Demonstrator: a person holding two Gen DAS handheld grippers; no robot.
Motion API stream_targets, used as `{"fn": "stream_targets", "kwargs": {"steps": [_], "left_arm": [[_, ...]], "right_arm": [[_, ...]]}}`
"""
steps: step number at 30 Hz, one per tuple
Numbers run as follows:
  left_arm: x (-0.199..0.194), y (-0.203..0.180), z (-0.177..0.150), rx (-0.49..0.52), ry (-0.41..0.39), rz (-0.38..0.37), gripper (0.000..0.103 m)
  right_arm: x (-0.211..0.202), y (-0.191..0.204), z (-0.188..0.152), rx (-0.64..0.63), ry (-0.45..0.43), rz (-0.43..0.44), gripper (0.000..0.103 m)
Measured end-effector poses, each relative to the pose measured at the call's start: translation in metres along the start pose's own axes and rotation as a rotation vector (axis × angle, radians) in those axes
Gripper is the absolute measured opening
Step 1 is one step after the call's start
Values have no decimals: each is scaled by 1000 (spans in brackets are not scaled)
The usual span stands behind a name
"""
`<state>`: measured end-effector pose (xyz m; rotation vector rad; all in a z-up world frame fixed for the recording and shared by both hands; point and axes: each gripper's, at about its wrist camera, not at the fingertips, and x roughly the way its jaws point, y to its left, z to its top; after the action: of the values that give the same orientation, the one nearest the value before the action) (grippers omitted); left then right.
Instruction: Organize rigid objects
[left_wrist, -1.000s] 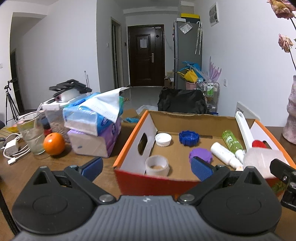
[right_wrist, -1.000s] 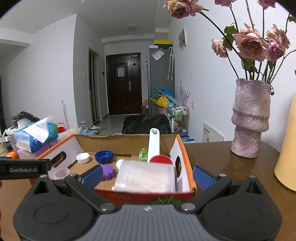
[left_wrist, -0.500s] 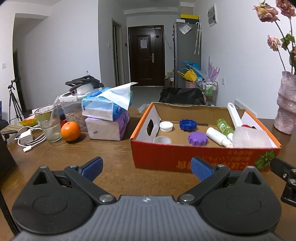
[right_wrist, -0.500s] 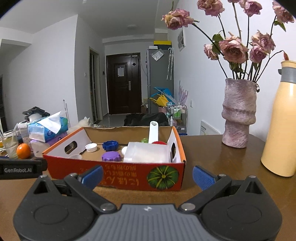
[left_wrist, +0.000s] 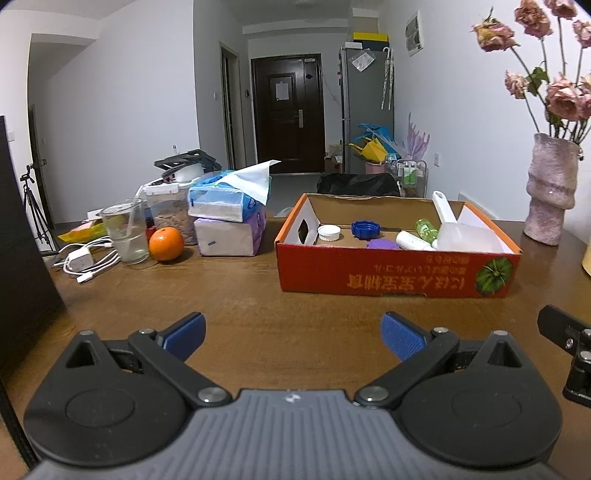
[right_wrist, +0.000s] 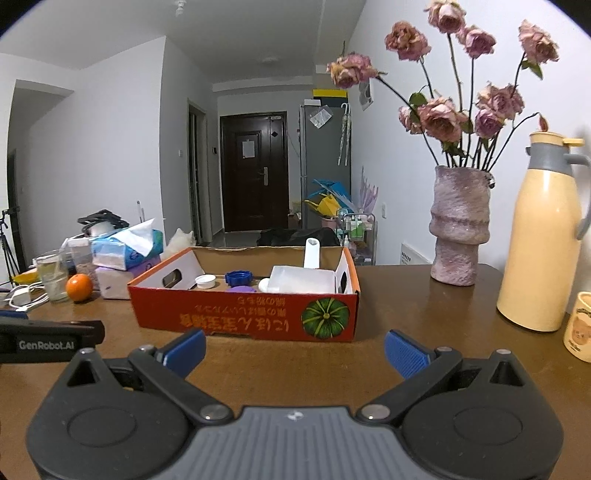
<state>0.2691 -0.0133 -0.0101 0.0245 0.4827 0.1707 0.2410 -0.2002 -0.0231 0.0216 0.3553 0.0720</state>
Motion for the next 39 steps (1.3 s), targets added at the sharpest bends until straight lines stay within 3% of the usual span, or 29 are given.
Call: {"fn": "stream_targets", "kwargs": {"steps": [21,39], "left_arm": [[-148,12,-78,-6,-33,-25,103],[-177,18,-84,-16,-67,-15,103]], "right_arm": [[-152,-10,-56,-31,-23,-13,103],[-181,-5,-62,-47,-47,-3,103]]}}
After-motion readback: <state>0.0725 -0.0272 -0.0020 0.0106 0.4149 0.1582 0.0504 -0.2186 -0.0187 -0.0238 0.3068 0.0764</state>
